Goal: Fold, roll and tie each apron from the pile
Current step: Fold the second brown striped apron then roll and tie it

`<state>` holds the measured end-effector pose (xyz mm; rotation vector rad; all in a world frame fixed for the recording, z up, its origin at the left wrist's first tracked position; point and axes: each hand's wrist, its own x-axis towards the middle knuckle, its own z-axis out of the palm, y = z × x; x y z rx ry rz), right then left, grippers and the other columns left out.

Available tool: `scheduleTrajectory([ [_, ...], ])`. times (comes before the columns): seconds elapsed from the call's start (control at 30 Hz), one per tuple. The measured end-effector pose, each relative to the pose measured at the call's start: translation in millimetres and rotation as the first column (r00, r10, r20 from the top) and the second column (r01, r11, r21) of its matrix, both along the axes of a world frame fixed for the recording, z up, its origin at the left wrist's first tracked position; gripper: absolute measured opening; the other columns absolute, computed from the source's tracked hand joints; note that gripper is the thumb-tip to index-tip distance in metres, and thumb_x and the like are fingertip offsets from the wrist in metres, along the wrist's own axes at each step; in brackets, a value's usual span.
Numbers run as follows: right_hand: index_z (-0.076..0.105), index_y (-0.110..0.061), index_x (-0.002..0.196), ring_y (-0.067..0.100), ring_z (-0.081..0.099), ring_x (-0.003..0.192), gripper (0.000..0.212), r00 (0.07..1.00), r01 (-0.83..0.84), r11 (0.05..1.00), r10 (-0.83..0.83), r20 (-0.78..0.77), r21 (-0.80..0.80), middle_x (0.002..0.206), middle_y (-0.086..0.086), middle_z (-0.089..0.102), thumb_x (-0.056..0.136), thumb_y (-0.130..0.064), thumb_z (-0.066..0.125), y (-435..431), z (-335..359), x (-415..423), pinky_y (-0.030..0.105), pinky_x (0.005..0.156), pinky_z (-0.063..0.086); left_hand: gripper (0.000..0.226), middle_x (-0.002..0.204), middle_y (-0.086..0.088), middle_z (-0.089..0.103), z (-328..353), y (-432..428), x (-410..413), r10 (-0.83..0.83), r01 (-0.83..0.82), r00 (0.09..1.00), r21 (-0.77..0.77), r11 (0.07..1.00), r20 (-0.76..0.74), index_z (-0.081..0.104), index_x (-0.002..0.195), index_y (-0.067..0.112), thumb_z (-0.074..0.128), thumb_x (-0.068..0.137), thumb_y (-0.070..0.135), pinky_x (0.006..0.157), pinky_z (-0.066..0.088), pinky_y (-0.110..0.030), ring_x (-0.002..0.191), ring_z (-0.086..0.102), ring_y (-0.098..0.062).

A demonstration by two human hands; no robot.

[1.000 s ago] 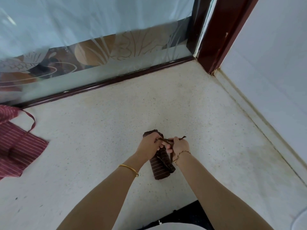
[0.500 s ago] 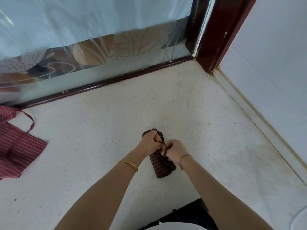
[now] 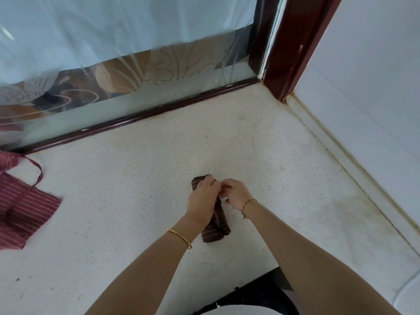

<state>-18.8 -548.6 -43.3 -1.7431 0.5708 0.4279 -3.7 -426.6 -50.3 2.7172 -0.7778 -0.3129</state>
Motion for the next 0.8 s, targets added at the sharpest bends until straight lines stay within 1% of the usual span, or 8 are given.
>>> scheduleTrajectory([
  [0.13, 0.068, -0.008, 0.102, 0.018, 0.054, 0.084, 0.030, 0.998, -0.064, 0.997, 0.065, 0.010, -0.033, 0.092, 0.009, 0.062, 0.092, 0.003, 0.042, 2.1, -3.8, -3.3, 0.021, 0.062, 0.044, 0.034, 0.123, -0.003, 0.040, -5.4, 1.8, -3.6, 0.020, -0.021, 1.000, 0.038, 0.999, 0.023, 0.045, 0.122, 0.013, 0.055, 0.089, 0.011, 0.071, 0.051, -0.030, 0.108, 0.044, -0.020],
  [0.23, 0.067, -0.008, 0.104, 0.016, 0.053, 0.080, 0.029, 0.994, -0.100, 0.994, 0.101, 0.032, -0.033, 0.090, 0.005, 0.061, 0.090, 0.005, 0.045, 1.9, -5.0, -5.6, 0.020, 0.062, 0.044, 0.028, 0.119, -0.004, 0.042, -9.1, 6.1, -4.9, 0.032, -0.032, 0.999, -0.022, 0.999, 0.015, 0.044, 0.116, 0.012, 0.053, 0.090, 0.010, 0.069, 0.048, -0.029, 0.102, 0.045, -0.019],
  [0.33, 0.068, -0.009, 0.101, 0.010, 0.056, 0.073, 0.028, 0.993, -0.118, 0.990, 0.116, 0.024, 0.082, 0.085, 0.003, 0.062, 0.088, 0.008, 0.050, -2.5, -9.1, -8.8, 0.013, 0.058, 0.048, 0.011, 0.109, -0.004, 0.046, -10.4, 13.6, -1.2, -0.012, 0.007, 0.999, -0.112, 0.994, -0.041, 0.047, 0.104, 0.009, 0.047, 0.093, 0.009, 0.067, 0.043, -0.028, 0.092, 0.046, -0.018],
  [0.47, 0.068, -0.008, 0.096, 0.013, 0.061, 0.075, 0.018, 0.991, -0.130, 0.984, 0.124, 0.060, 0.125, 0.084, 0.002, 0.065, 0.088, 0.003, 0.057, -12.6, -13.7, -8.3, 0.023, 0.075, 0.056, 0.003, 0.096, 0.000, 0.049, -12.1, 23.6, 5.5, -0.064, 0.048, 0.996, -0.214, 0.976, -0.067, 0.051, 0.091, 0.011, 0.050, 0.091, 0.014, 0.071, 0.044, -0.031, 0.080, 0.047, -0.016],
  [0.57, 0.063, -0.006, 0.097, 0.014, 0.061, 0.079, 0.014, 0.980, -0.193, 0.975, 0.187, 0.063, 0.111, 0.087, 0.003, 0.060, 0.093, 0.001, 0.051, -15.4, -9.0, -3.7, 0.023, 0.073, 0.057, 0.006, 0.095, 0.001, 0.048, -11.9, 29.7, 11.5, -0.114, 0.091, 0.990, -0.249, 0.964, -0.079, 0.055, 0.090, 0.009, 0.054, 0.092, 0.014, 0.071, 0.040, -0.025, 0.082, 0.047, -0.015],
  [0.67, 0.053, -0.007, 0.094, 0.018, 0.053, 0.084, 0.015, 0.968, -0.251, 0.967, 0.252, -0.010, 0.048, 0.087, 0.005, 0.052, 0.097, -0.006, 0.038, -11.4, -4.0, 0.8, 0.025, 0.068, 0.053, 0.005, 0.098, -0.003, 0.049, -12.3, 31.7, 14.9, -0.132, 0.097, 0.985, -0.280, 0.955, -0.111, 0.056, 0.089, 0.006, 0.054, 0.091, 0.009, 0.075, 0.042, -0.029, 0.085, 0.047, -0.019],
  [0.73, 0.047, -0.009, 0.086, 0.024, 0.042, 0.082, 0.019, 0.952, -0.307, 0.951, 0.307, -0.001, -0.025, 0.085, 0.010, 0.044, 0.098, -0.010, 0.032, -7.8, -4.7, 3.2, 0.032, 0.068, 0.042, 0.005, 0.099, -0.002, 0.047, -13.5, 31.5, 15.7, -0.138, 0.107, 0.986, -0.269, 0.957, -0.099, 0.055, 0.090, 0.007, 0.051, 0.092, 0.010, 0.078, 0.042, -0.030, 0.086, 0.045, -0.019],
  [0.8, 0.044, -0.009, 0.084, 0.023, 0.036, 0.082, 0.019, 0.950, -0.311, 0.950, 0.312, 0.018, -0.038, 0.085, 0.010, 0.038, 0.098, -0.011, 0.032, -5.5, -5.8, 1.6, 0.031, 0.070, 0.032, 0.007, 0.098, 0.000, 0.046, -20.3, 31.6, 16.6, -0.179, 0.168, 0.983, -0.215, 0.962, -0.036, 0.056, 0.091, 0.009, 0.050, 0.093, 0.013, 0.076, 0.042, -0.027, 0.083, 0.044, -0.017],
])
